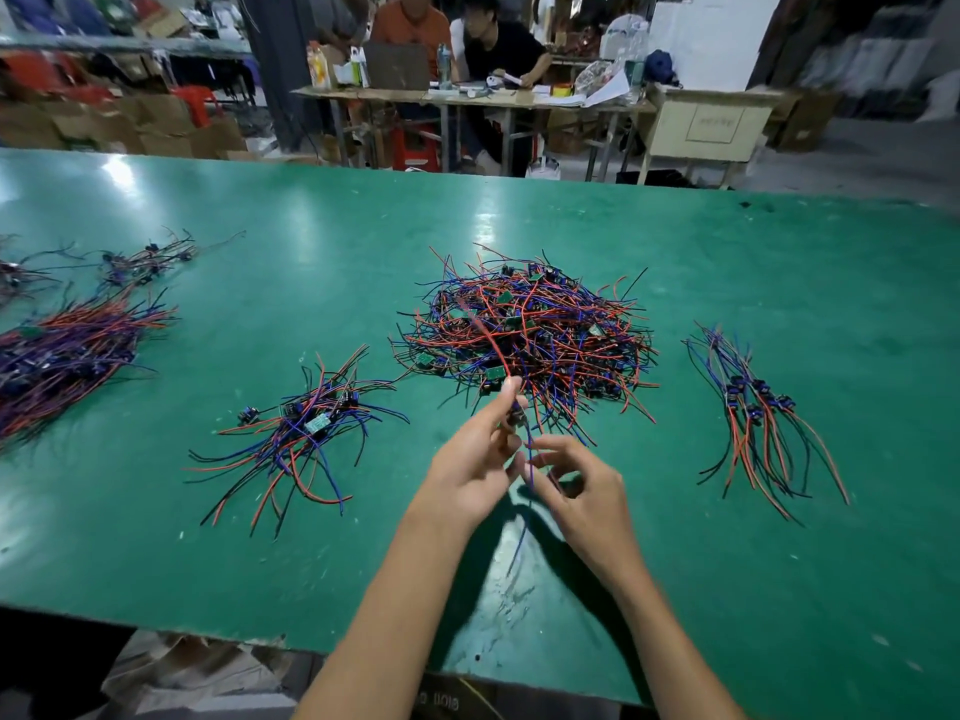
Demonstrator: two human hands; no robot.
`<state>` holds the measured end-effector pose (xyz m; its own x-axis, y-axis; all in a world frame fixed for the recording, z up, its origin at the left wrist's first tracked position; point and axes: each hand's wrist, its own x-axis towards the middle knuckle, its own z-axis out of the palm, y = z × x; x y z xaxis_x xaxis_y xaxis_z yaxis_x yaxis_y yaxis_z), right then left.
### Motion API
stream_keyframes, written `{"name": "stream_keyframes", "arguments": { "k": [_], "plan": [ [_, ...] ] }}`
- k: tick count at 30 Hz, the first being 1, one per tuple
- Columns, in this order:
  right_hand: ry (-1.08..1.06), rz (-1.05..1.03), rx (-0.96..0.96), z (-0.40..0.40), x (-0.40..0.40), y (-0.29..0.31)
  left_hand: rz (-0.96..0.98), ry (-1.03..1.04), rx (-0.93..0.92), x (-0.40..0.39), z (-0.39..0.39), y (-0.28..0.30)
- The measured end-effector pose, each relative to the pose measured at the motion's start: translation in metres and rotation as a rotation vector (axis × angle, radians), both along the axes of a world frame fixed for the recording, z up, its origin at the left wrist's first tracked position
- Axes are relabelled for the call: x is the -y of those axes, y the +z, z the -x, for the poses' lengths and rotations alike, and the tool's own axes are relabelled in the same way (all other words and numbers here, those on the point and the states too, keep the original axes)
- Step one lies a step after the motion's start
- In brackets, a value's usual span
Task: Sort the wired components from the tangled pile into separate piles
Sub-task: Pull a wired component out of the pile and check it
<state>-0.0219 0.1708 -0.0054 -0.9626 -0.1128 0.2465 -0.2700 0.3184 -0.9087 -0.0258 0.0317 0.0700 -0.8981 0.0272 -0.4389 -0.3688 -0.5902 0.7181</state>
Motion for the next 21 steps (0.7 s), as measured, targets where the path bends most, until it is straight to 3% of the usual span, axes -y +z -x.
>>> {"name": "stream_keyframes", "arguments": {
  "k": [6,11,21],
  "plan": [
    [-0.065,0.4,0.091,-0.006,-0.002,0.005,0.038,0.051,0.109,-0.002,0.002,-0.007],
    [0.032,0.464,0.136,-0.009,0.002,0.005,-0.156,0.082,0.205,-0.008,-0.001,-0.017],
    [0.012,0.354,0.091,-0.008,-0.003,0.005,-0.246,0.093,0.249,-0.018,-0.002,-0.02]
  ]
}}
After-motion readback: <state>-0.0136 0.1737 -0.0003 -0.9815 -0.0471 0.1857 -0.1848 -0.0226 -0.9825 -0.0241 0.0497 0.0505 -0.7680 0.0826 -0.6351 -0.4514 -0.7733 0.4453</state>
